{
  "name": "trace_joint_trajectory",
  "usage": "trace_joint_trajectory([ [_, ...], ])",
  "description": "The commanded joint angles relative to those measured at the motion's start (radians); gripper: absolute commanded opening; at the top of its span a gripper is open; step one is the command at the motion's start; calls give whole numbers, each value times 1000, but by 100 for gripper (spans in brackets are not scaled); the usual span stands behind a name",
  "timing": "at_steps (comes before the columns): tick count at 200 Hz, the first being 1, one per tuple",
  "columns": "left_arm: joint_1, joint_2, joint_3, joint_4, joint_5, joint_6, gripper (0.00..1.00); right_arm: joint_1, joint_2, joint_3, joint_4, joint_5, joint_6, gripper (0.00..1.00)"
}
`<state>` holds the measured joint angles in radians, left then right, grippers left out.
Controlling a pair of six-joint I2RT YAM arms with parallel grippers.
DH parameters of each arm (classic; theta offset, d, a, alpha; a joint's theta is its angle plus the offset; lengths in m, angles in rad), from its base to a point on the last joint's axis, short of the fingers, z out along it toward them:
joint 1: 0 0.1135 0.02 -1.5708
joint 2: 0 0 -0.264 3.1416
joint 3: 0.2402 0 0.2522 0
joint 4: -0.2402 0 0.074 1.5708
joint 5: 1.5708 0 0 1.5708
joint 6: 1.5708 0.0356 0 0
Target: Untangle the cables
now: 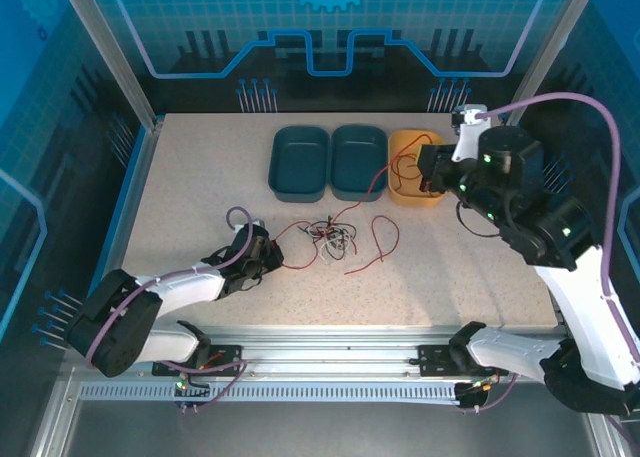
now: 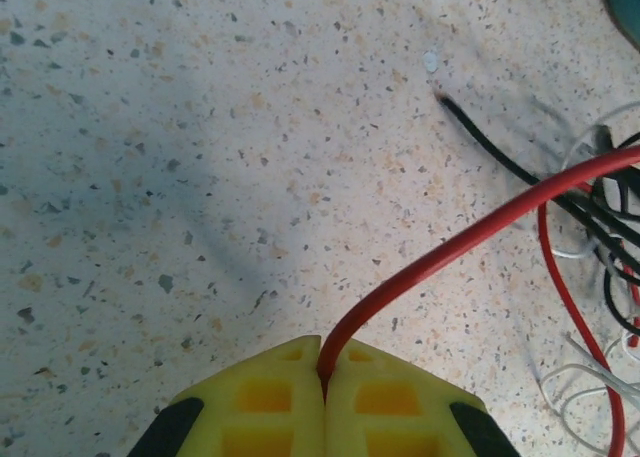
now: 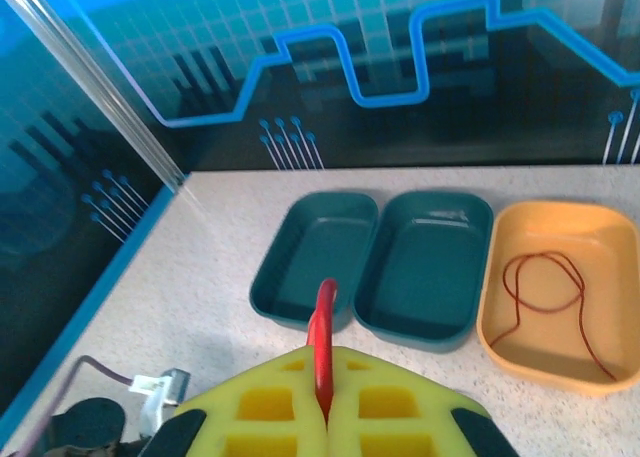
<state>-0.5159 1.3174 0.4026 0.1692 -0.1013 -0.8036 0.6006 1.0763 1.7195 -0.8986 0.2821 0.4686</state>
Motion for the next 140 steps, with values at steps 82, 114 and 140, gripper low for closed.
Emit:
trace_joint_trajectory([
  [82,7,13,-6,13,15,19,3,-12,64,190,36,-142,-59,0],
  [114,7,3,1,9,21,28,3,-12,140,294,33,-227,-67,0],
  [140,6,11,8,16,38,28,4,-13,176,358,58,-273,-79,0],
])
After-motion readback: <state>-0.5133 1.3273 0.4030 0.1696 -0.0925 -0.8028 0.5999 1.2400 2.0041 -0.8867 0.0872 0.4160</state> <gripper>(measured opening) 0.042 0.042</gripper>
